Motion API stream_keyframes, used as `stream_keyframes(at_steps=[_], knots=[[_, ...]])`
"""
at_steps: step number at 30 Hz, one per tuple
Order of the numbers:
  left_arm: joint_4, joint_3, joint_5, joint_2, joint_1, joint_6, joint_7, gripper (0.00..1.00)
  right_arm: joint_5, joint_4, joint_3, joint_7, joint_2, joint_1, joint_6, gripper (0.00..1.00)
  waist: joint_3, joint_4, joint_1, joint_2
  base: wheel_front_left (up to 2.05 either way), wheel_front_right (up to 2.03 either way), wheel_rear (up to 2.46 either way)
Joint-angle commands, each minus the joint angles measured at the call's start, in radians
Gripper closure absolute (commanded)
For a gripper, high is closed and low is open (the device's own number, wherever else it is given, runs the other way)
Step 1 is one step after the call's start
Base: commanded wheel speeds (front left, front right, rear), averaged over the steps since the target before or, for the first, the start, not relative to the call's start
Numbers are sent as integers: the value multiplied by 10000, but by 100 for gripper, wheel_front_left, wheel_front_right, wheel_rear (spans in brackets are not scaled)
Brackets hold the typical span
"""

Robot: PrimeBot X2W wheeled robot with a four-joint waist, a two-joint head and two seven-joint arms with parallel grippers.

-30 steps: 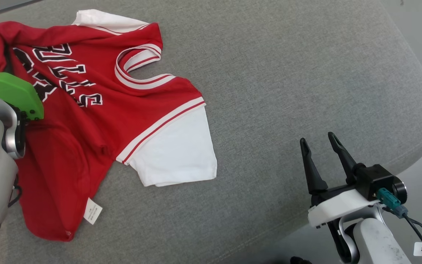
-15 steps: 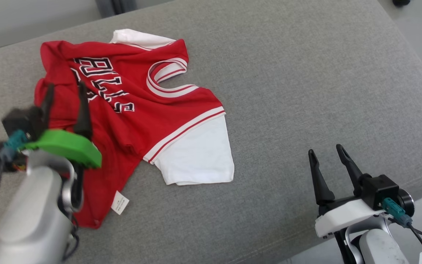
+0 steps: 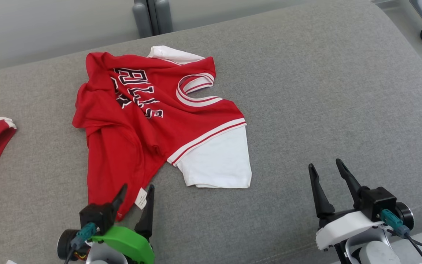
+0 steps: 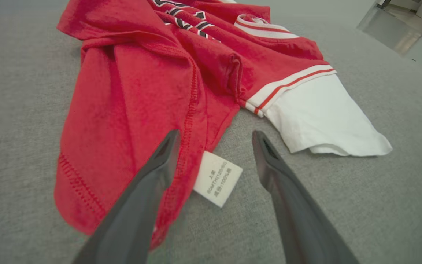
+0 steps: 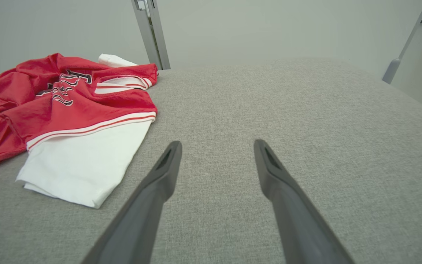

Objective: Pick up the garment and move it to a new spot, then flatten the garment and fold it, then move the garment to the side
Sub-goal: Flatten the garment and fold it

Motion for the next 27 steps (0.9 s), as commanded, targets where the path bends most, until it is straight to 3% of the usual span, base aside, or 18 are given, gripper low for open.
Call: stream_keyframes(at_steps=[1, 2, 3, 5, 6, 9, 16, 22, 24, 25, 26, 27], knots=[[-13, -13, 68, 83, 193, 72, 42, 0, -10, 8, -2, -30, -17, 56, -14, 0, 1, -1, 0, -1, 0, 0, 0], [-12, -29, 55, 97, 246, 84, 65, 10, -6, 3, -5, -30, -18, 67, -14, 0, 3, -1, 0, -1, 0, 0, 0], [-14, -28, 44, 121, 289, 107, 67, 29, -8, -2, -12, -30, -17, 81, -14, 0, 5, 3, 0, -1, 0, 0, 0], [6, -40, 59, 185, 362, 152, 84, 46, -41, -9, -24, -30, -17, 130, -14, 0, 8, 21, 0, -1, 0, 0, 0], [21, -42, 51, 205, 373, 155, 103, 50, -55, -10, -27, -30, -17, 135, -14, 0, 7, 27, 0, -1, 0, 0, 0], [151, -110, 108, 324, 389, 179, 211, 58, -96, 25, 0, -30, -17, 148, -14, 0, -16, 21, 0, -1, 0, 0, 0], [384, -282, 109, 470, 486, 101, 461, 51, -133, 50, 8, -30, -17, 131, -14, 0, -55, 1, 0, -1, 0, 0, 0], [619, -257, -4, 454, 485, 136, 404, 61, -144, 48, -4, -30, -17, 175, -14, 0, -71, 29, 0, -1, 0, 0, 0], [708, -252, 0, 419, 441, 139, 362, 78, -157, 46, 11, -30, -15, 160, -14, 0, -71, 31, 0, -1, 0, 0, 0], [750, -252, -20, 392, 423, 123, 354, 93, -164, 45, 17, -30, -15, 152, -14, 0, -75, 31, 0, -1, 0, 0, 0], [775, -254, -30, 376, 408, 108, 338, 100, -168, 44, 16, -30, -17, 147, -14, 0, -78, 31, 0, -1, 0, 0, 0], [801, -215, -93, 338, 409, 99, 283, 100, -170, 41, 18, -30, -17, 145, -14, 0, -82, 33, 0, -1, 0, 0, 0]])
